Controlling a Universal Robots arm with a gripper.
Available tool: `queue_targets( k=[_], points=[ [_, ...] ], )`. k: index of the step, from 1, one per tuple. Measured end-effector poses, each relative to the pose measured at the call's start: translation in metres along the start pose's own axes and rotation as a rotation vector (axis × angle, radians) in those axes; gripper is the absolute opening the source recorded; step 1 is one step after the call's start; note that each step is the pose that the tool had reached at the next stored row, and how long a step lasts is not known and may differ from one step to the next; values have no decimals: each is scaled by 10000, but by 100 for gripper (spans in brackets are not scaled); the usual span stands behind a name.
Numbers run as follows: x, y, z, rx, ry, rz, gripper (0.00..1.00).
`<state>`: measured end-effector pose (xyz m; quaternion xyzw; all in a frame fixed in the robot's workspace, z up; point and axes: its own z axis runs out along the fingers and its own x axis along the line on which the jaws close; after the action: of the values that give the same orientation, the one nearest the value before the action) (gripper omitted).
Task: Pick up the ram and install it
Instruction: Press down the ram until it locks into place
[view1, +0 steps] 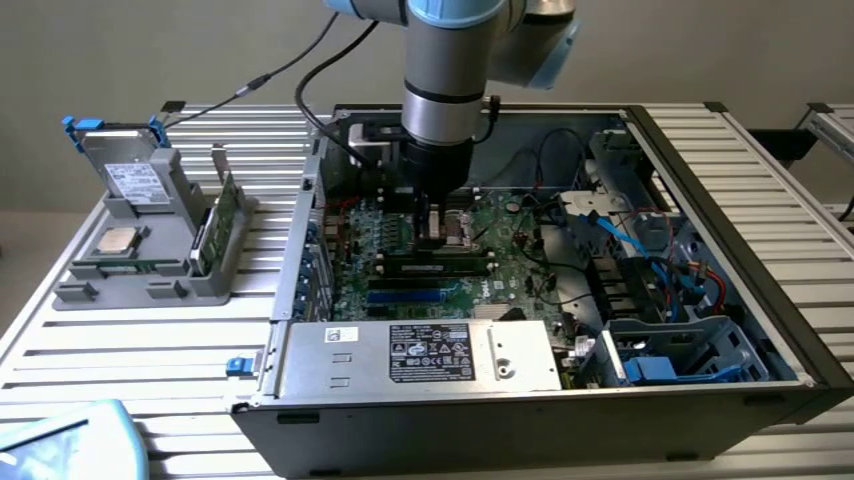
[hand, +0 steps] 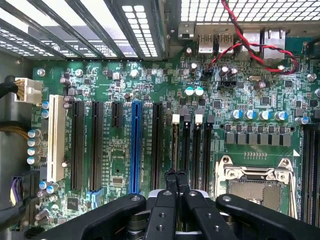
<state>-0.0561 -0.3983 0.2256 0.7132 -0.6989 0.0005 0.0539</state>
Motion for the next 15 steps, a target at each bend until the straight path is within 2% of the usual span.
queue_targets(
  k=[6, 8, 12, 15],
  points=[
    [-9, 17, 10, 17, 4, 3, 10],
    [-9, 19, -25, 23, -10, 2, 10],
    [3, 22, -147, 16, 7, 3, 10],
    [8, -12, -195, 15, 7, 2, 10]
  ],
)
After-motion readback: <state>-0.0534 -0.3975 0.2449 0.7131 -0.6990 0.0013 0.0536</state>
